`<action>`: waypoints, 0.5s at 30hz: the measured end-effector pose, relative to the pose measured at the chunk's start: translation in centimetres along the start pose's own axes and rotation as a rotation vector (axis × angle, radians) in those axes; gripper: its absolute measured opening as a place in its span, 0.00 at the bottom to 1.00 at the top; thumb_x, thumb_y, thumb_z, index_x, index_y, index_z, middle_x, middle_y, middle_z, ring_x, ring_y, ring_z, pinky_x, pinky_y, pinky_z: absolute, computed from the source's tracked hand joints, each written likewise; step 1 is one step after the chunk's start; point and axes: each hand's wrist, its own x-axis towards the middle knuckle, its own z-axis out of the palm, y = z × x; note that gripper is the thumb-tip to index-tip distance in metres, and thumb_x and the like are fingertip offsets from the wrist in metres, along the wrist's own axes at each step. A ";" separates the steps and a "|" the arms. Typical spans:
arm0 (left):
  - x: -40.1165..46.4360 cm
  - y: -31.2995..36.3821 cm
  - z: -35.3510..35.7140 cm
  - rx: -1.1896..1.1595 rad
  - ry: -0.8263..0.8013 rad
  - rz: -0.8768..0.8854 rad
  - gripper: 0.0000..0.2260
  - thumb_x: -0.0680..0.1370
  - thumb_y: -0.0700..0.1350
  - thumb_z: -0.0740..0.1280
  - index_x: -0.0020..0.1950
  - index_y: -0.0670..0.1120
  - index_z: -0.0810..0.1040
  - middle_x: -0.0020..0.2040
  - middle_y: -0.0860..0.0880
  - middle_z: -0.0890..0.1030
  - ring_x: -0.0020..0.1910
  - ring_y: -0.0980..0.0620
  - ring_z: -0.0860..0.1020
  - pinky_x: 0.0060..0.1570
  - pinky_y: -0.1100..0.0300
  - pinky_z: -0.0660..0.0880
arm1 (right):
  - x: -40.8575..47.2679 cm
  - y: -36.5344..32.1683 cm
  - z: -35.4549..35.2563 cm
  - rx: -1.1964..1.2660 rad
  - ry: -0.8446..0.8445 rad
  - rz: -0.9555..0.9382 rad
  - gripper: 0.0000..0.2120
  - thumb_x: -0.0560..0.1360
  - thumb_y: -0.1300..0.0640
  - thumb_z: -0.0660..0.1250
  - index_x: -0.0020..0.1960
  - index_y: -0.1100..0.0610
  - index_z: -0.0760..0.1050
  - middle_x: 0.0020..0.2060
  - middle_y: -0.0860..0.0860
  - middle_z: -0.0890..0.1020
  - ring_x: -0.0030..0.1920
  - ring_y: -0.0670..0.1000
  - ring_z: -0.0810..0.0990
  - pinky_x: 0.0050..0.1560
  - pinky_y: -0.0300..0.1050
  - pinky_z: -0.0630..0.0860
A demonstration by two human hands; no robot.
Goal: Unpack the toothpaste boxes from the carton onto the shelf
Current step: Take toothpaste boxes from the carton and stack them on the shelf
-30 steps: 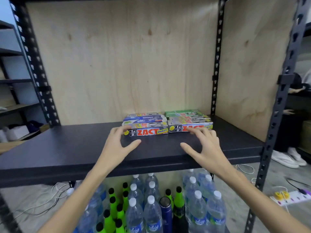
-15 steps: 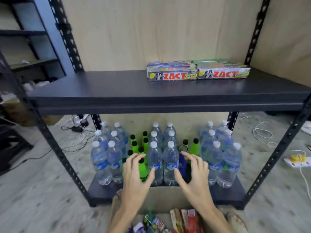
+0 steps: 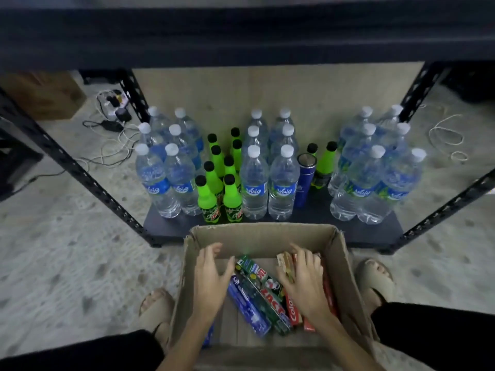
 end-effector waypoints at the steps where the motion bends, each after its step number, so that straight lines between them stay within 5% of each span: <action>1: -0.5 -1.3 0.4 -0.002 -0.020 -0.043 0.15 0.78 0.50 0.72 0.62 0.52 0.73 0.55 0.55 0.73 0.56 0.55 0.74 0.56 0.54 0.75 | -0.3 0.9 0.9 -0.033 -0.036 0.022 0.31 0.75 0.34 0.54 0.73 0.49 0.66 0.63 0.48 0.74 0.61 0.53 0.71 0.63 0.52 0.69; 5: -2.2 -5.6 2.6 0.049 -0.170 -0.167 0.12 0.78 0.47 0.72 0.59 0.47 0.76 0.53 0.50 0.75 0.53 0.49 0.77 0.49 0.65 0.71 | -2.0 4.3 3.9 -0.152 -0.164 0.157 0.33 0.76 0.36 0.61 0.74 0.54 0.66 0.63 0.56 0.75 0.60 0.57 0.71 0.62 0.56 0.69; 9: -2.3 -7.8 5.4 0.082 -0.318 -0.267 0.18 0.78 0.47 0.72 0.66 0.44 0.74 0.59 0.43 0.75 0.57 0.43 0.77 0.57 0.49 0.75 | -2.5 5.2 5.7 -0.157 -0.228 0.234 0.35 0.76 0.40 0.68 0.76 0.54 0.63 0.68 0.56 0.72 0.67 0.57 0.69 0.69 0.55 0.64; 15: -2.2 -7.4 8.4 0.108 -0.414 -0.320 0.27 0.79 0.48 0.71 0.76 0.48 0.66 0.69 0.41 0.68 0.67 0.42 0.72 0.67 0.53 0.68 | -2.4 5.0 8.5 -0.190 -0.227 0.134 0.33 0.74 0.38 0.70 0.73 0.51 0.67 0.66 0.53 0.75 0.62 0.55 0.71 0.60 0.52 0.68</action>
